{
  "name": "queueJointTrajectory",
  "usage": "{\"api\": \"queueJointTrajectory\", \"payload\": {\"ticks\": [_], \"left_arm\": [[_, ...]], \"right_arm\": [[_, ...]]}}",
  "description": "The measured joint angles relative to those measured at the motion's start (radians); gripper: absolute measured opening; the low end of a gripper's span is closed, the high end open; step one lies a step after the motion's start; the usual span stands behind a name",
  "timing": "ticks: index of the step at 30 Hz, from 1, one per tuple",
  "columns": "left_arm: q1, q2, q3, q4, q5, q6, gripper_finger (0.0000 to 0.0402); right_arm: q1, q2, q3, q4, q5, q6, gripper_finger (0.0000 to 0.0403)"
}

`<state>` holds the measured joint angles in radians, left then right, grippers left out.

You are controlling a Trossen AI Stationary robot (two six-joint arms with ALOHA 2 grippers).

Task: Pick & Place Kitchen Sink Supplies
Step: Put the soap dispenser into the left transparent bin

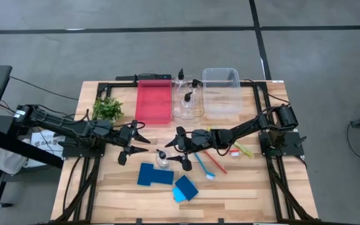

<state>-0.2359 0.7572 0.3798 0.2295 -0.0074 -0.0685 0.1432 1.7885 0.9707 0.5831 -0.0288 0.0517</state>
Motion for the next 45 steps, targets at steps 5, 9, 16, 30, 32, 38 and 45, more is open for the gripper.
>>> {"api": "queueJointTrajectory", "payload": {"ticks": [5,9,16,30,32,38,45], "left_arm": [[0.000,0.021,0.001,0.007,0.000,0.000,0.0161],[0.000,0.044,0.001,0.033,0.000,0.001,0.0161],[0.000,0.050,0.001,0.044,0.000,0.003,0.0161],[0.000,0.050,0.001,0.053,0.000,0.011,0.0161],[0.000,0.050,0.001,0.055,0.000,0.010,0.0161],[0.000,0.056,0.001,0.055,0.000,-0.063,0.0161],[0.000,0.082,0.000,0.092,-0.030,-0.064,0.0161]], "right_arm": [[-0.001,0.000,0.000,0.000,0.001,0.002,0.0260],[-0.002,0.000,0.000,0.000,0.002,0.002,0.0260],[-0.002,0.000,0.000,0.000,0.002,-0.001,0.0260],[-0.007,0.000,0.000,-0.008,0.003,0.002,0.0260],[-0.007,0.000,0.000,-0.008,0.003,0.002,0.0260],[-0.007,0.000,0.000,-0.008,0.003,-0.002,0.0260],[-0.007,0.000,0.000,-0.028,0.003,-0.028,0.0260]]}}
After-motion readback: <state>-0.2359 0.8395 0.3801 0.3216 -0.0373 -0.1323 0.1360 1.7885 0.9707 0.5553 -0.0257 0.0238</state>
